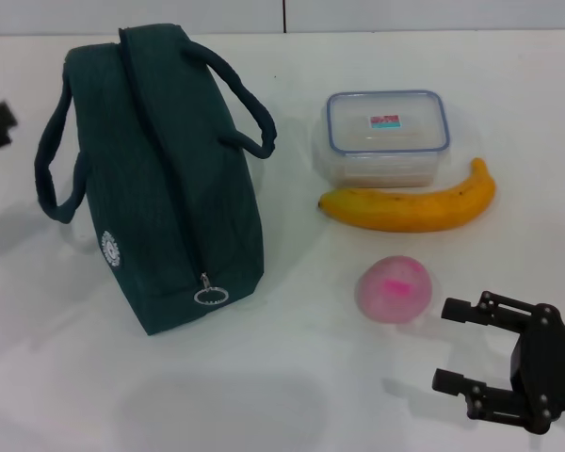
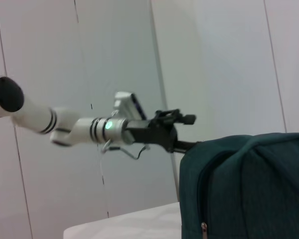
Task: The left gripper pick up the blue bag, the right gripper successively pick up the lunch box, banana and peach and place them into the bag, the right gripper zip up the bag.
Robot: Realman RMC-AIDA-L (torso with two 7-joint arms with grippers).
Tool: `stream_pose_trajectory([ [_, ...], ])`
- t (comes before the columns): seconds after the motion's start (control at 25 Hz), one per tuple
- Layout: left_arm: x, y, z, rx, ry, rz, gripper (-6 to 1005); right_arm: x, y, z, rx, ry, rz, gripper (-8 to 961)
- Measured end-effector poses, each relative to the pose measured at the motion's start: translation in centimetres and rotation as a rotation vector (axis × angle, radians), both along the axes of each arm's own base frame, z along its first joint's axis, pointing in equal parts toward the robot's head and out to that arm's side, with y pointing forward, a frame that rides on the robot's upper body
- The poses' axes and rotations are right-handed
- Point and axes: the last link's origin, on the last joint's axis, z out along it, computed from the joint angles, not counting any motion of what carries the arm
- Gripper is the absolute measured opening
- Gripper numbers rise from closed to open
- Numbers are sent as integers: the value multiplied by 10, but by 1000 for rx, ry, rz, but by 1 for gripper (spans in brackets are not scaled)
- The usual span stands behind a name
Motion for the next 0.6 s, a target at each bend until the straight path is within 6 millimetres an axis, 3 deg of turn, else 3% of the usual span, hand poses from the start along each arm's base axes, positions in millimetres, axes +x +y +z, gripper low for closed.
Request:
stream_pose_trajectory([
  [0.28, 43, 48, 26, -225, 190, 86, 737, 1, 2, 0, 6, -3, -14, 710],
  [0.44, 66, 62, 28, -303, 267, 89, 728, 2, 2, -2, 8, -1, -27, 710],
  [0.6, 77, 71, 23, -341, 340, 100, 719, 2, 1, -2, 7, -1, -32, 709],
])
